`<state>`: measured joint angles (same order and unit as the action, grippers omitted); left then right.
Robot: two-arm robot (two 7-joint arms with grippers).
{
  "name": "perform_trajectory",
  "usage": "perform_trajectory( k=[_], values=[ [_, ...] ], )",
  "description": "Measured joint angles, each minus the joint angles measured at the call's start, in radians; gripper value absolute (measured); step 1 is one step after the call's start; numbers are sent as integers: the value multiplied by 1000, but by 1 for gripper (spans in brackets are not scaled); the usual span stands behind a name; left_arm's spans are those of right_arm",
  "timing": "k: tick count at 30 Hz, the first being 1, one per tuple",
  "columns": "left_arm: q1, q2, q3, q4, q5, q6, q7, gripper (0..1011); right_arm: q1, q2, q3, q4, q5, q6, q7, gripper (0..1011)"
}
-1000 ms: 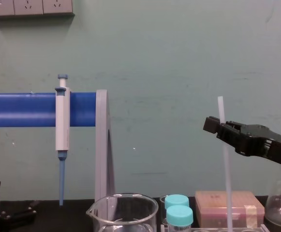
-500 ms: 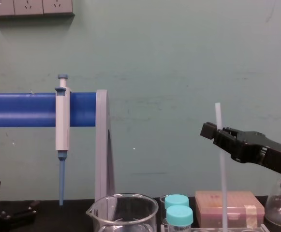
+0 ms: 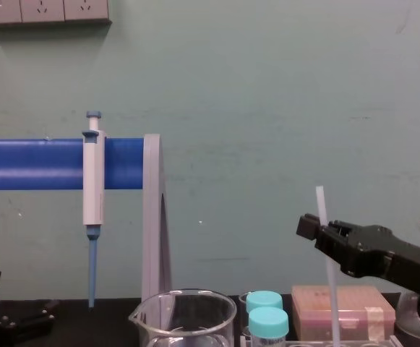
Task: Pick up the stirring rod with one hand, then place it down.
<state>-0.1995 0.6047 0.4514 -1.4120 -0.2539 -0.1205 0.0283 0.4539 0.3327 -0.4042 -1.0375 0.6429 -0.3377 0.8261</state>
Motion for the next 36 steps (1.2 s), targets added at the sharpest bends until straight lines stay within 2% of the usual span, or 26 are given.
perform_trajectory(
  k=[12, 36],
  values=[
    [0, 0, 0, 0, 0, 0, 0, 1000, 6, -28, 9, 60, -15, -8, -12, 71],
    [0, 0, 0, 0, 0, 0, 0, 1000, -13, -44, 28, 55, -22, 13, -34, 71]
  ],
)
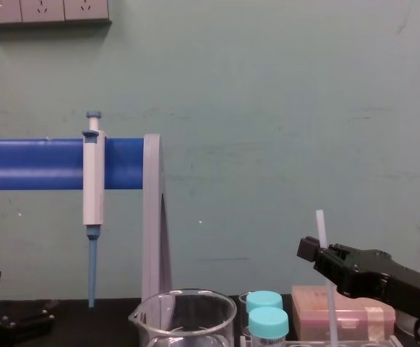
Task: Pick up the stirring rod with one hand, then place it down.
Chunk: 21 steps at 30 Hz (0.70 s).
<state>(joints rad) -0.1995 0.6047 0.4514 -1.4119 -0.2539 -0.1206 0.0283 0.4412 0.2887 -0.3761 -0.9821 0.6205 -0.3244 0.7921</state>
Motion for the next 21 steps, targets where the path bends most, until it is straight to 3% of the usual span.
perform_trajectory(
  k=[13, 21],
  values=[
    [0, 0, 0, 0, 0, 0, 0, 1000, -2, 1, 0, -3, -1, 0, -3, 110],
    [0, 0, 0, 0, 0, 0, 0, 1000, -1, 1, 0, -2, -1, 0, -3, 385]
  ],
)
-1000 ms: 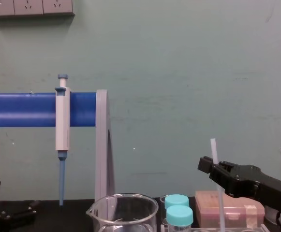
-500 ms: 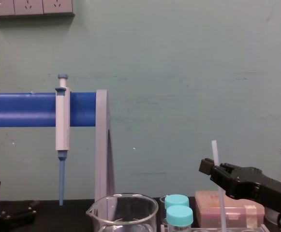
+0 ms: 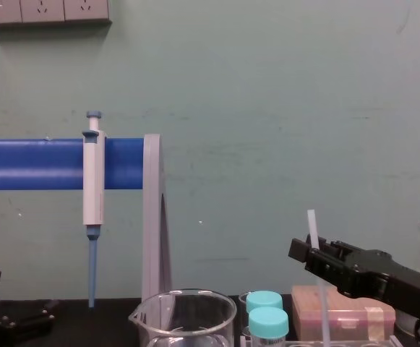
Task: Pick up the stirring rod with one hand, then place it down.
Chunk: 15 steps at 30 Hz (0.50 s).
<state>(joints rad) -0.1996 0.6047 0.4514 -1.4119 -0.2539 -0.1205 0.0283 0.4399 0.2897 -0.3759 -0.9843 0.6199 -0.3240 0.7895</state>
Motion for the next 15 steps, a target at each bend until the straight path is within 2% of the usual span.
perform_trajectory(
  k=[4, 9, 15],
  values=[
    [0, 0, 0, 0, 0, 0, 0, 1000, 0, 0, 0, 0, 0, 0, 0, 488],
    [0, 0, 0, 0, 0, 0, 0, 1000, 1, 0, 0, 1, 1, 0, 1, 676],
    [0, 0, 0, 0, 0, 0, 0, 1000, 1, 0, 0, 1, 1, 0, 2, 827]
  ],
)
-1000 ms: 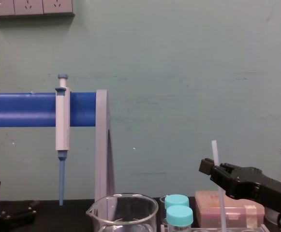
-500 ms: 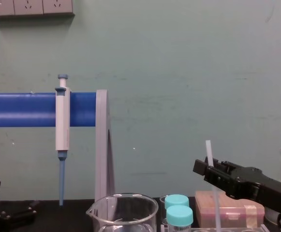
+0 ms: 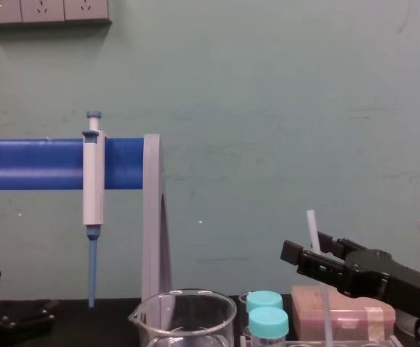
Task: Pick up the stirring rod with one hand, then place it down.
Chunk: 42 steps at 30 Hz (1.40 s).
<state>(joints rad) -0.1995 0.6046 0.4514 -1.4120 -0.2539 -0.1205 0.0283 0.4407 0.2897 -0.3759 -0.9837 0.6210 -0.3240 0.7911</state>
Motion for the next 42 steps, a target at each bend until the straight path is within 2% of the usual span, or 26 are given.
perform_trajectory(
  k=[3, 7, 27, 33, 42],
  values=[
    [0, 0, 0, 0, 0, 0, 0, 1000, 0, 0, 0, 0, 0, 0, 0, 947],
    [0, 0, 0, 0, 0, 0, 0, 1000, 0, 0, 0, 0, 1, 0, 0, 1003],
    [0, 0, 0, 0, 0, 0, 0, 1000, -1, 1, 0, -4, -1, 2, -2, 1003],
    [0, 0, 0, 0, 0, 0, 0, 1000, -32, 18, 8, -67, -10, 33, -49, 1003],
    [0, 0, 0, 0, 0, 0, 0, 1000, -132, 72, 50, -200, -7, 86, -136, 1003]
  ],
)
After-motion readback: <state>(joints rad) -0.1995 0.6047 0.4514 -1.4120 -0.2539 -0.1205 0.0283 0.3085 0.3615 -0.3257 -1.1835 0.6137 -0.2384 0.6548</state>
